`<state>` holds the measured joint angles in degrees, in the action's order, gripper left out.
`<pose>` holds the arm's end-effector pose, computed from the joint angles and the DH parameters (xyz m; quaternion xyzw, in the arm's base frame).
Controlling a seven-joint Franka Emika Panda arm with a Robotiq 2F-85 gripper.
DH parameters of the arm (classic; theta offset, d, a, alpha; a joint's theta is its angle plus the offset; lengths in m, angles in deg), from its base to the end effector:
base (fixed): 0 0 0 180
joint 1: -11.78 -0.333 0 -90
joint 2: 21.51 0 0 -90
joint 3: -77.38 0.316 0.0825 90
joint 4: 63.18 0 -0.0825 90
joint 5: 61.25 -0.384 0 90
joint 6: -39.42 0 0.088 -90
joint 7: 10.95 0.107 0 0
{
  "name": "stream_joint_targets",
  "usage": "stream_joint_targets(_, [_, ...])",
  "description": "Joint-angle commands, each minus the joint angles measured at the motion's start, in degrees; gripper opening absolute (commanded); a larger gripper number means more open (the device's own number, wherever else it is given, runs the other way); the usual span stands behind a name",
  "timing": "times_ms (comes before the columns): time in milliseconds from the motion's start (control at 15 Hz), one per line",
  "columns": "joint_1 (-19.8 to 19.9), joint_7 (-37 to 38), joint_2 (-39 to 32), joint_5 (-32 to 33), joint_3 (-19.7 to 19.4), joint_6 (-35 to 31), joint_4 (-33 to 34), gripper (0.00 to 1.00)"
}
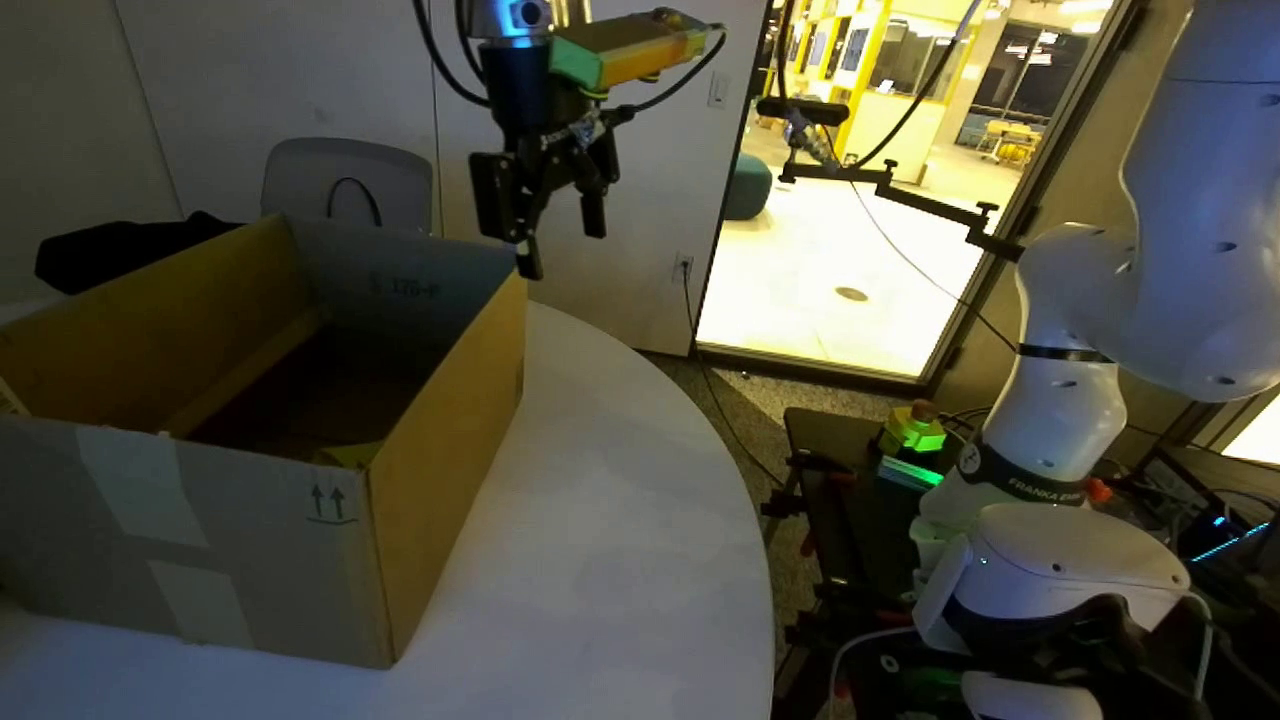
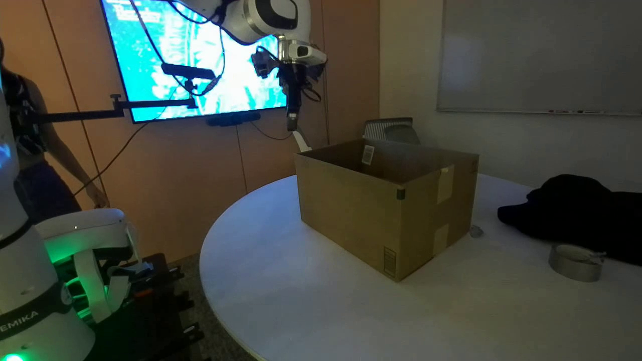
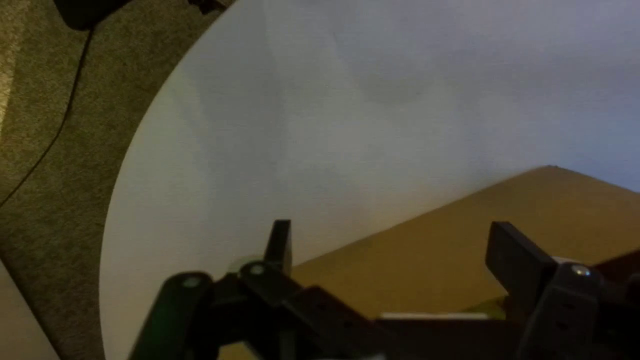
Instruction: Place the marker on the towel, fold the towel then place the towel in the box
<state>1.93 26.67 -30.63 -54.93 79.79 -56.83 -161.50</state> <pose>0.5774 0.1133 0.4741 0.9722 -0.2071 -0.0668 0.0869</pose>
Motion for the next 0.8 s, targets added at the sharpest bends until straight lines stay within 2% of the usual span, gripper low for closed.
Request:
stream_joint_targets(0, [1.55,-2.43,11.59,-1.21,0.57,-2.83,-14.18,1.0])
stream_joint_targets(400, [4.5,-5.87,26.45,-0.63,0.56,-9.98,-33.54,1.0])
stream_joint_targets(733, [8.21,-10.38,39.28,1.23,0.38,-20.48,-50.72,1.0])
